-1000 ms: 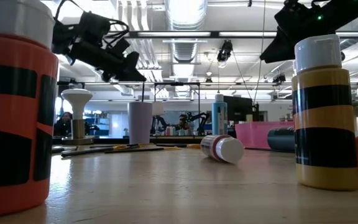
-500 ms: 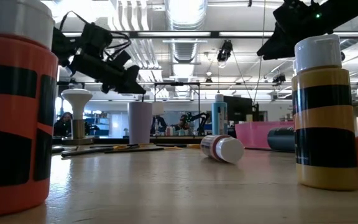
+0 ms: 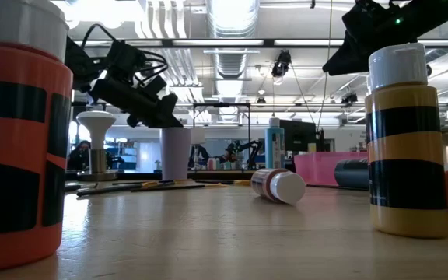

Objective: Pick & Place Paint Supplies
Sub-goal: Put the silver black paint brush into the purple cup, then put the gold black paint brush into the purple cup

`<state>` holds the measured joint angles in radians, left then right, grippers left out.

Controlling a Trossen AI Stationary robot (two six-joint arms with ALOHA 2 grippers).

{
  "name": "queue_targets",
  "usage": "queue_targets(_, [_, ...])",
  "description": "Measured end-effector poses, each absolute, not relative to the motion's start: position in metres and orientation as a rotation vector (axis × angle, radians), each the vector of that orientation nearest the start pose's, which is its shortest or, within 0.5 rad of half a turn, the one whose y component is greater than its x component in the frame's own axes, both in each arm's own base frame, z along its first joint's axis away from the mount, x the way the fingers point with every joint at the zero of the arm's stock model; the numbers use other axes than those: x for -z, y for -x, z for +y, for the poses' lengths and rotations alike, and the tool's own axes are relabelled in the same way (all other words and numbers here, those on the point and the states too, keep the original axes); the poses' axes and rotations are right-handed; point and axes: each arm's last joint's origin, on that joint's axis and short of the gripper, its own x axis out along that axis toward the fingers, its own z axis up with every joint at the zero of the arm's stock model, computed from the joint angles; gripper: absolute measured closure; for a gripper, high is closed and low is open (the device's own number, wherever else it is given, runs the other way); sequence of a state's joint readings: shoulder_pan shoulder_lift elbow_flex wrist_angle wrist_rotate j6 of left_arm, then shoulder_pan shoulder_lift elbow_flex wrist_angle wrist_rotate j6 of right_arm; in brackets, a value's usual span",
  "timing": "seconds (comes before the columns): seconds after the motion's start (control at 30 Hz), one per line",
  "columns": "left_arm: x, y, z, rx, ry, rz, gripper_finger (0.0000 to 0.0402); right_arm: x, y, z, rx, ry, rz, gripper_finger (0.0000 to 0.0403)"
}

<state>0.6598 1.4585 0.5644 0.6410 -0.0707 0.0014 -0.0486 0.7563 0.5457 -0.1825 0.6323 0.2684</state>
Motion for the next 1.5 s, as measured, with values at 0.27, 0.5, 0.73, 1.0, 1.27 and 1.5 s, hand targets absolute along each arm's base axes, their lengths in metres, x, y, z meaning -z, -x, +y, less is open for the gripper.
queue_targets(0.27, [-0.188,-0.223,0.176,-0.726,0.069,0.253,0.0379,-0.257,-0.163,-0.025,0.717,-0.137,0.291,0.0271])
queue_targets(0.5, [-0.188,-0.223,0.176,-0.723,0.053,0.259,0.0337,-0.257,-0.163,-0.025,0.717,-0.134,0.293,0.0256])
queue_targets(0.73, [-0.189,-0.223,0.175,-0.722,0.052,0.259,0.0309,-0.257,-0.163,-0.025,0.717,-0.133,0.293,0.0233])
queue_targets(1.0, [-0.227,-0.225,0.177,-0.724,0.012,0.128,0.0304,-0.257,-0.163,-0.025,0.716,-0.133,0.293,0.0217])
queue_targets(1.27, [-0.273,-0.214,0.163,-0.597,0.042,-0.032,0.0305,-0.255,-0.163,-0.025,0.715,-0.119,0.304,0.0226])
queue_targets(1.5, [-0.294,-0.202,0.126,-0.210,0.146,-0.121,0.0305,-0.254,-0.163,-0.025,0.709,-0.084,0.319,0.0249])
